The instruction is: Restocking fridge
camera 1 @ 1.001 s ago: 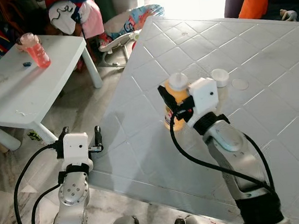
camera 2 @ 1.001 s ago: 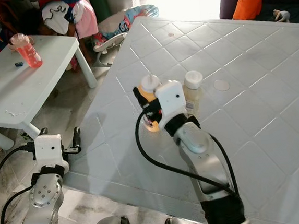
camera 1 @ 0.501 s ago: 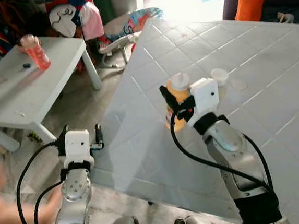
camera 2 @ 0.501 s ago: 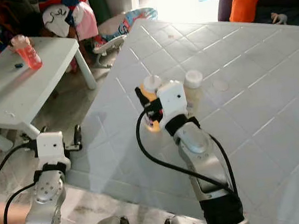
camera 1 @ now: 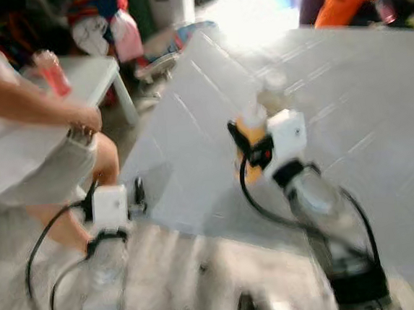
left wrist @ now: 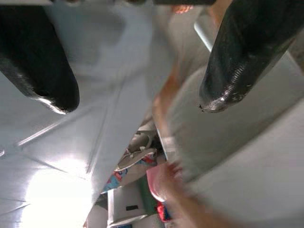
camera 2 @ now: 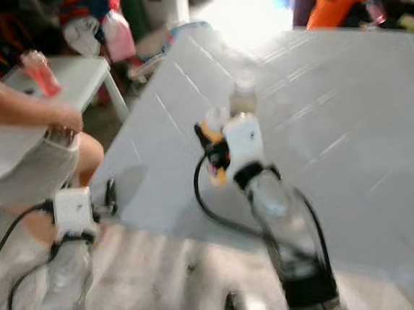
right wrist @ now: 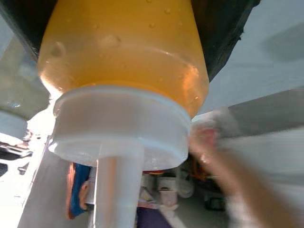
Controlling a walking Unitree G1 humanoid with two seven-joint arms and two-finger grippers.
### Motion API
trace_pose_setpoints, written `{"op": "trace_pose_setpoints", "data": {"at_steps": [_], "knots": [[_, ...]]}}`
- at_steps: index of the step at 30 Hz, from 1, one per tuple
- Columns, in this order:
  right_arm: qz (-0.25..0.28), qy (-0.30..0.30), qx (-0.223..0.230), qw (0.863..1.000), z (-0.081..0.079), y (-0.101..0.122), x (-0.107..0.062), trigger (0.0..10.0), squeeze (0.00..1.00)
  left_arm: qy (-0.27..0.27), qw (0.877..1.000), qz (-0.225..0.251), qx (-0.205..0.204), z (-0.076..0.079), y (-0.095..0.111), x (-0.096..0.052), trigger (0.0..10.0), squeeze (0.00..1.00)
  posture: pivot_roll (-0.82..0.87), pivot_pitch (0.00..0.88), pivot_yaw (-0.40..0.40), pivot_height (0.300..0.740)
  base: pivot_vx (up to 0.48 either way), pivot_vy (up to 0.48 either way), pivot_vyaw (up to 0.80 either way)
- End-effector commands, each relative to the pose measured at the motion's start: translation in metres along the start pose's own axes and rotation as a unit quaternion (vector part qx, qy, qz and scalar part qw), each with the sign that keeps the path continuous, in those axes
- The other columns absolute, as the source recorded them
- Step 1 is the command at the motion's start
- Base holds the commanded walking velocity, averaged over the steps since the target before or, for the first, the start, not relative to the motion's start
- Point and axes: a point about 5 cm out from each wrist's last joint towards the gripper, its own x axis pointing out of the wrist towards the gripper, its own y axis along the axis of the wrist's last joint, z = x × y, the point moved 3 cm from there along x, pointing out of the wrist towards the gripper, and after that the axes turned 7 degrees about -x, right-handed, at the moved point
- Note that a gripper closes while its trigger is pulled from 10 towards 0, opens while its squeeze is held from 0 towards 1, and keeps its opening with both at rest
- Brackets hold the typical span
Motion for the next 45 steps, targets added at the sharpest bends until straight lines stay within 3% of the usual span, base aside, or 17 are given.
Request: {"op": "trace_pose_setpoints", "data": {"at_steps": [1,5,9,30,45], "knots": [[-0.02,0.009,-0.001,1.0,-0.003,-0.009,0.0,10.0,0.0,0.006,1.0,-0.019,0.001,-0.001,-0.009,-0.004,10.0,0.0,0.06,0.092,0.017,0.74,-0.319,0.0,0.0],[-0.012,0.018,-0.01,1.0,-0.005,-0.006,0.002,10.0,0.0,0.007,1.0,-0.019,0.001,-0.001,-0.009,-0.004,10.0,0.0,0.06,0.091,0.015,0.74,-0.32,0.0,0.0],[-0.009,0.027,0.008,1.0,-0.009,-0.007,0.002,10.0,0.0,0.007,1.0,-0.019,0.001,0.0,-0.009,-0.004,10.0,0.0,0.06,0.089,0.012,0.74,-0.318,0.0,0.3],[0.015,0.056,0.029,0.998,-0.028,-0.007,0.014,10.0,0.0,0.005,1.0,-0.014,0.005,0.0,-0.007,0.002,10.0,0.0,0.1,0.063,0.029,0.74,-0.293,0.0,0.8],[0.021,0.055,0.027,0.998,-0.025,-0.009,0.013,10.0,0.0,-0.001,1.0,-0.014,0.004,0.004,-0.007,0.003,10.0,0.0,0.09,0.065,0.037,0.74,-0.267,0.0,0.8]]}}
